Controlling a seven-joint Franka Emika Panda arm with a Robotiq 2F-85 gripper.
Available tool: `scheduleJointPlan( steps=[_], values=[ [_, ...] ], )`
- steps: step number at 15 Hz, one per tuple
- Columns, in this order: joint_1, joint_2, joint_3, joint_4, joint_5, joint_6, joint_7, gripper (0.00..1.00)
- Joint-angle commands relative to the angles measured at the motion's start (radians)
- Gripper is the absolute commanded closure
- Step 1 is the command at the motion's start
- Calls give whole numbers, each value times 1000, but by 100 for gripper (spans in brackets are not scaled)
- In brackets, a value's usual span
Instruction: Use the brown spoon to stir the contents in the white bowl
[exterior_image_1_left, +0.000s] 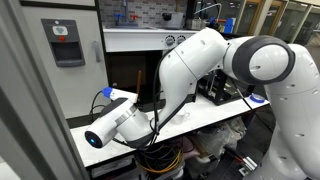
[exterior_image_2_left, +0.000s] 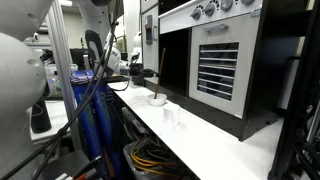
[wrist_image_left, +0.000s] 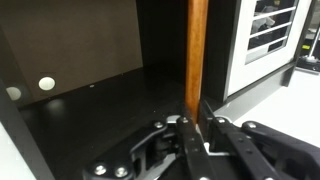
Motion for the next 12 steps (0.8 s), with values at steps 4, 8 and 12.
scheduleJointPlan(
  steps=[4, 8, 12],
  values=[
    [-9, -10, -1, -21, 54, 7, -10, 97],
    [-24, -27, -20, -60, 53, -13, -4, 97],
    [-42, -39, -39, -92, 47, -34, -1, 97]
  ],
)
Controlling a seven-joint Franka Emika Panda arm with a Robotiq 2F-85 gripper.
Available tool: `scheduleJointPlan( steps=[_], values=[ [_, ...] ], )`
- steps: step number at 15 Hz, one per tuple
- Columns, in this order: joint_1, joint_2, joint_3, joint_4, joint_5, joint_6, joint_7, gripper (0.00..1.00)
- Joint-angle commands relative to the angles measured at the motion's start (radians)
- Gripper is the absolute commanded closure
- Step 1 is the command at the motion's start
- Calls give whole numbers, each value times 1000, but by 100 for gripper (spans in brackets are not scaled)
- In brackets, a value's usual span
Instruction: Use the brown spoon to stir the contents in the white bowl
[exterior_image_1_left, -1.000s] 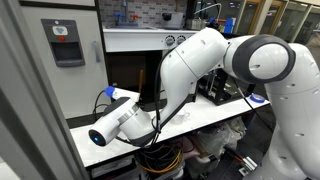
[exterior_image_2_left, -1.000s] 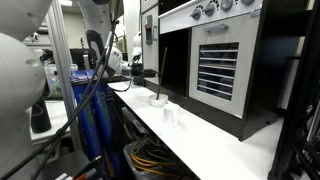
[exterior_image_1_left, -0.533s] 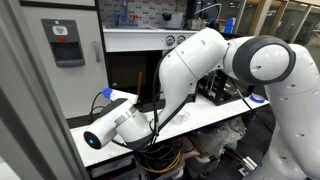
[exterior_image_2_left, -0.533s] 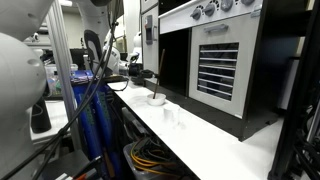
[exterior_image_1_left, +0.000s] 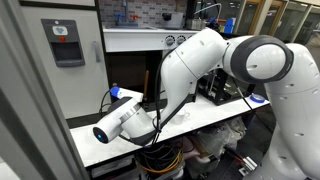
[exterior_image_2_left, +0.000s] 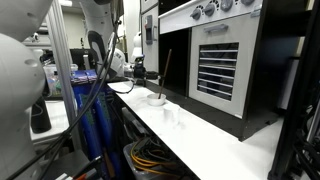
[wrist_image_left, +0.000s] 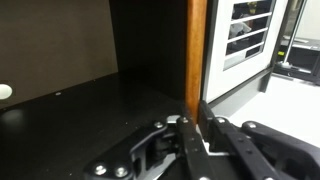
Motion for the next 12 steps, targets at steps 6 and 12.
scheduleJointPlan(
  steps=[6, 12],
  values=[
    [-29, -20, -12, -53, -7, -12, 17, 97],
    [-10, 3, -3, -14, -30, 0, 46, 97]
  ],
)
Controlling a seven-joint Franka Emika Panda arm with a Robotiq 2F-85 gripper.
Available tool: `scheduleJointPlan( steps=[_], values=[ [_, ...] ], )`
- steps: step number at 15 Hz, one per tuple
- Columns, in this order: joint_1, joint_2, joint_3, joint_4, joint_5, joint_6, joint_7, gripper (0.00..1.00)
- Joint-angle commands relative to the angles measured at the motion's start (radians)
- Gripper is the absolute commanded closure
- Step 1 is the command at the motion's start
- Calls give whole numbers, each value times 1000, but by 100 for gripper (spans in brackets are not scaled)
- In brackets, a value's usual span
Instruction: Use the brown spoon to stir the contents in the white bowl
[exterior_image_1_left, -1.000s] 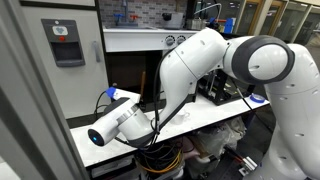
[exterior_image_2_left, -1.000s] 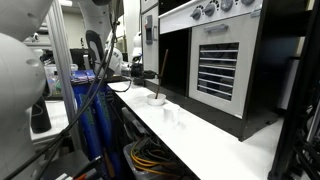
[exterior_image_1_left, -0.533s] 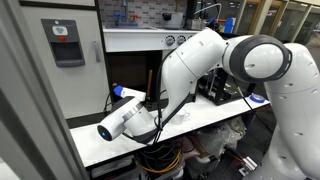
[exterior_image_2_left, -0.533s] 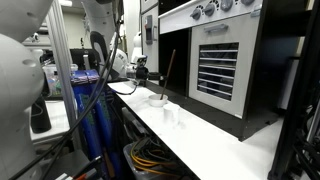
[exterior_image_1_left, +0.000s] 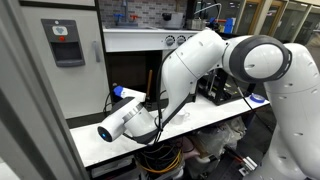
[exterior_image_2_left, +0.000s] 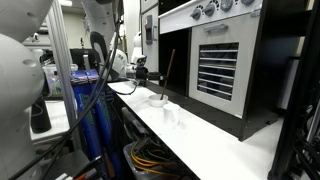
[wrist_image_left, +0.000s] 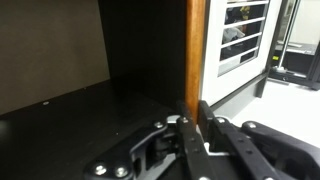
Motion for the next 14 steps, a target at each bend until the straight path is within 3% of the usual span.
scheduleJointPlan(
  steps=[1, 14],
  values=[
    [6, 4, 10, 9, -17, 20, 25, 97],
    [33, -5, 8, -2, -68, 28, 52, 97]
  ],
)
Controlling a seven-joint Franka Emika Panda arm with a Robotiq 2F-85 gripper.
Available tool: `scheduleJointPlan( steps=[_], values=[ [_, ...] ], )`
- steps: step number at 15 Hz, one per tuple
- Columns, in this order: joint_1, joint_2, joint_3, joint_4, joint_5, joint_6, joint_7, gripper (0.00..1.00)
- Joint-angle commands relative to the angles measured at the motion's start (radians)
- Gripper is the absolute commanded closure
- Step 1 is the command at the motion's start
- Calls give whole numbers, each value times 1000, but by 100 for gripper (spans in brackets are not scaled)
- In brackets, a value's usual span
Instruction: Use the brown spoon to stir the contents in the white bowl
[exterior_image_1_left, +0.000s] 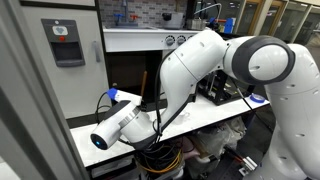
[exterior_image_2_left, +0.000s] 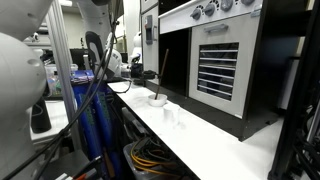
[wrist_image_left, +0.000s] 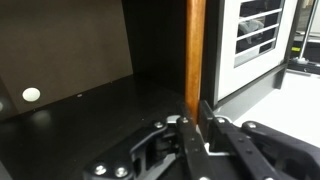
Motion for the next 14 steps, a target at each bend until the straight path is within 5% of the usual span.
scheduleJointPlan(
  steps=[1, 14],
  values=[
    [-6, -11, -16, -21, -49, 10, 12, 97],
    [-12, -29, -57, -79, -181, -10, 6, 97]
  ],
)
